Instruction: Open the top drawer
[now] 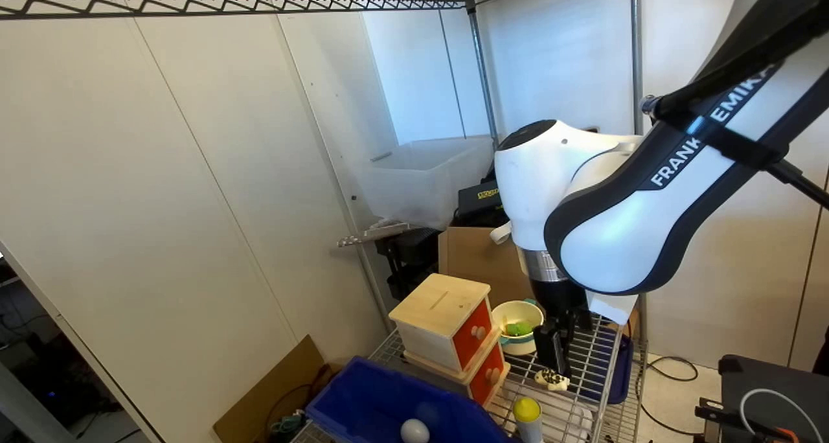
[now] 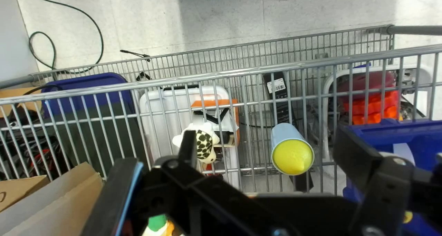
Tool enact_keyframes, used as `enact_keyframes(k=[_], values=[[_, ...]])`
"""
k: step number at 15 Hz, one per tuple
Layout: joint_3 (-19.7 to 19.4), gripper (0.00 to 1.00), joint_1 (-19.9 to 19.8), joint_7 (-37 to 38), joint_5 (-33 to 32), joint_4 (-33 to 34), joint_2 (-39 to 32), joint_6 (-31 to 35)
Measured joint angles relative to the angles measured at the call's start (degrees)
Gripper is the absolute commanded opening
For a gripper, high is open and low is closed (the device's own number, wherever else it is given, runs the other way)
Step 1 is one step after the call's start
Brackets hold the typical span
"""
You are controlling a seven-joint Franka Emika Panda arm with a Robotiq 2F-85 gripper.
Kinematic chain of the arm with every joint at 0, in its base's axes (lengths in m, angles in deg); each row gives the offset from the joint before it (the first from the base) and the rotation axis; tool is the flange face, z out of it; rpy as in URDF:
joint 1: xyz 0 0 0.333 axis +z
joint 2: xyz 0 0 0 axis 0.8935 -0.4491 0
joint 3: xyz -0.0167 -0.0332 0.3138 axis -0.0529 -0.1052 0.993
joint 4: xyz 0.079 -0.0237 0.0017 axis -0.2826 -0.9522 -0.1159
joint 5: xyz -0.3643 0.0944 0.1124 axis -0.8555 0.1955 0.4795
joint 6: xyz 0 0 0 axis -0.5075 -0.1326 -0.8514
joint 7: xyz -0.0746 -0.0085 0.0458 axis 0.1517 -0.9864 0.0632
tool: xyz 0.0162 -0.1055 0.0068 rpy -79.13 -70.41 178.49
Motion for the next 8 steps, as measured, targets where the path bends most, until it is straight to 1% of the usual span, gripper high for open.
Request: enact_keyframes(k=[5,8], values=[[-0.02,1.0,-0.22,-0.83,0.21,0.96,-2.75,0.86],[-0.02,1.0,-0.72,-4.11,1.78,1.48,-4.79,4.21]])
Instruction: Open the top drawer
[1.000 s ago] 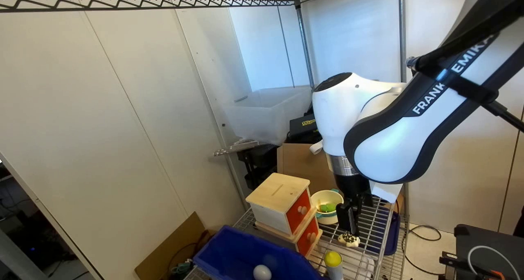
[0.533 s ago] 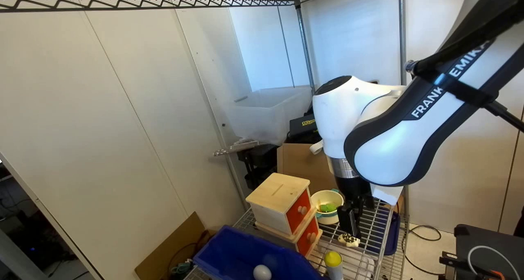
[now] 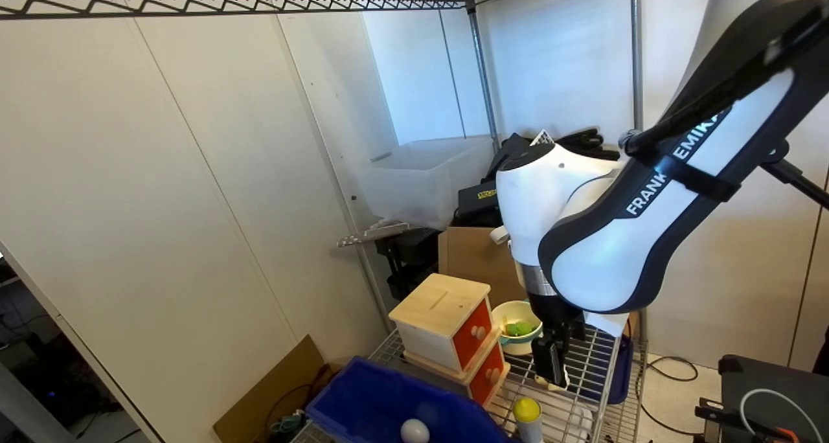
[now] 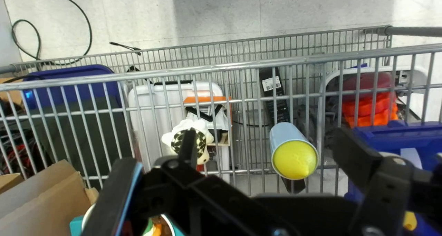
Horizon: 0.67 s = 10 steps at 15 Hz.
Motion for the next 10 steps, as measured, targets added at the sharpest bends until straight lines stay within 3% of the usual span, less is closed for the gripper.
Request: enact_keyframes(k=[10], values=[[1.59,1.0,-1.36,-12.98,0.98,-1.25,-2.65,18.29]])
